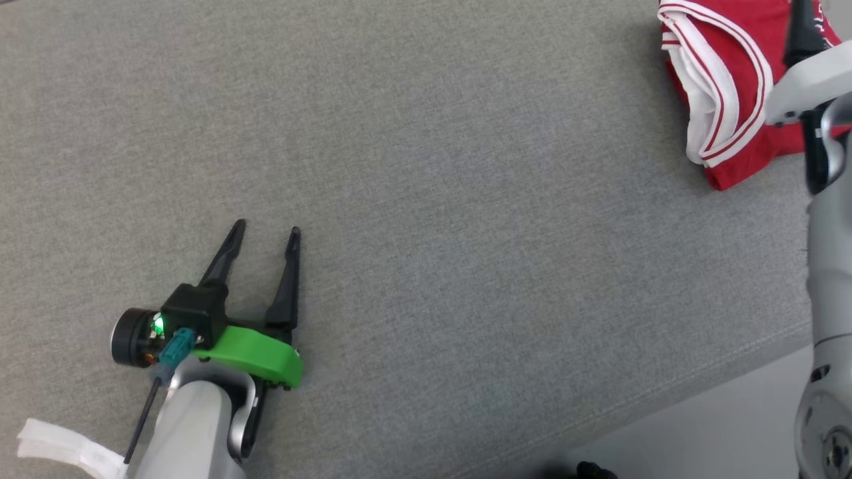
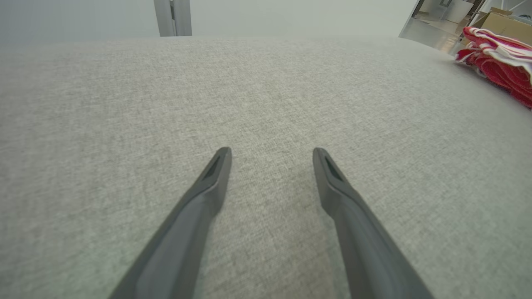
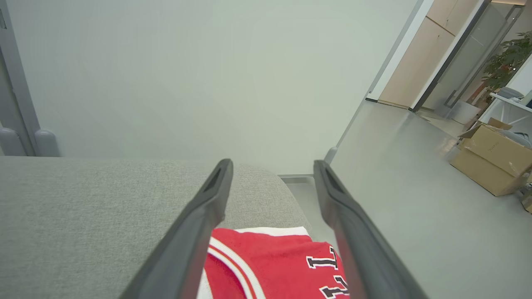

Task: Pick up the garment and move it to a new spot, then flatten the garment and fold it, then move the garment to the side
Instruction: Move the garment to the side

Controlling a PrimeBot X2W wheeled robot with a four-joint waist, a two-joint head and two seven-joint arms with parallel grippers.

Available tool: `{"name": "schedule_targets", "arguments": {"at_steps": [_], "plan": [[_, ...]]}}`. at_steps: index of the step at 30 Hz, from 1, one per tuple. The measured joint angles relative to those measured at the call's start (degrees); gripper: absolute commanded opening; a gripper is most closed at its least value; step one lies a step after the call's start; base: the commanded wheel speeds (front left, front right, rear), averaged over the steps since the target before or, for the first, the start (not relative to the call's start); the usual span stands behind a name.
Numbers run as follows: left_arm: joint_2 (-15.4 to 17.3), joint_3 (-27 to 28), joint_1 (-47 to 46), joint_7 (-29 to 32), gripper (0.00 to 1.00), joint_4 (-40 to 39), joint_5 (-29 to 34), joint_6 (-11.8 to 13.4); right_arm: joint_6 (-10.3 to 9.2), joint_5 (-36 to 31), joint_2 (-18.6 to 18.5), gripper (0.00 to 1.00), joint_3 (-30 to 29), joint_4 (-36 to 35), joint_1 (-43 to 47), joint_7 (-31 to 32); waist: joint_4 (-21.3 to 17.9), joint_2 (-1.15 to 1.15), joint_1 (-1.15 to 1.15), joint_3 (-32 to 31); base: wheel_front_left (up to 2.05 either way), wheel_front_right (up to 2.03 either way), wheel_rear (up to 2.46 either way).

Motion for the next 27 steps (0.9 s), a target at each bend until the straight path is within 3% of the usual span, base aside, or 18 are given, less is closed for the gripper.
{"name": "schedule_targets", "arguments": {"at_steps": [5, 12, 18, 27], "plan": [[-0.7, 4.2, 1.1, 0.1, 1.0, 0.1, 0.4, 0.0, 0.0, 5.9, 3.8, 1.0, 6.7, -9.4, 5.6, -0.2, 0.3, 0.0, 0.0, -2.8, 0.0, 0.0, 0.0], [-2.2, 8.5, 2.7, 0.1, 1.0, 0.3, 1.1, 0.0, 0.0, 12.1, 6.5, 1.0, 13.0, -14.9, 17.1, -0.2, 1.8, 0.0, 0.0, -6.7, 0.0, 0.0, 0.0], [-3.3, 11.6, 5.9, 0.1, 1.0, 1.0, 1.4, 0.0, 0.0, 14.8, 7.5, 1.0, 13.6, -17.2, 28.4, -0.2, 4.6, 0.0, 0.0, -10.7, 0.0, 0.0, 0.0], [-3.6, 13.4, 10.9, 0.1, 1.0, 1.4, 0.9, 0.5, 0.0, 19.2, 7.6, 1.0, 15.3, -19.7, 37.9, -0.2, 8.3, 0.0, 0.0, -15.7, 0.0, 0.0, 0.0]]}}
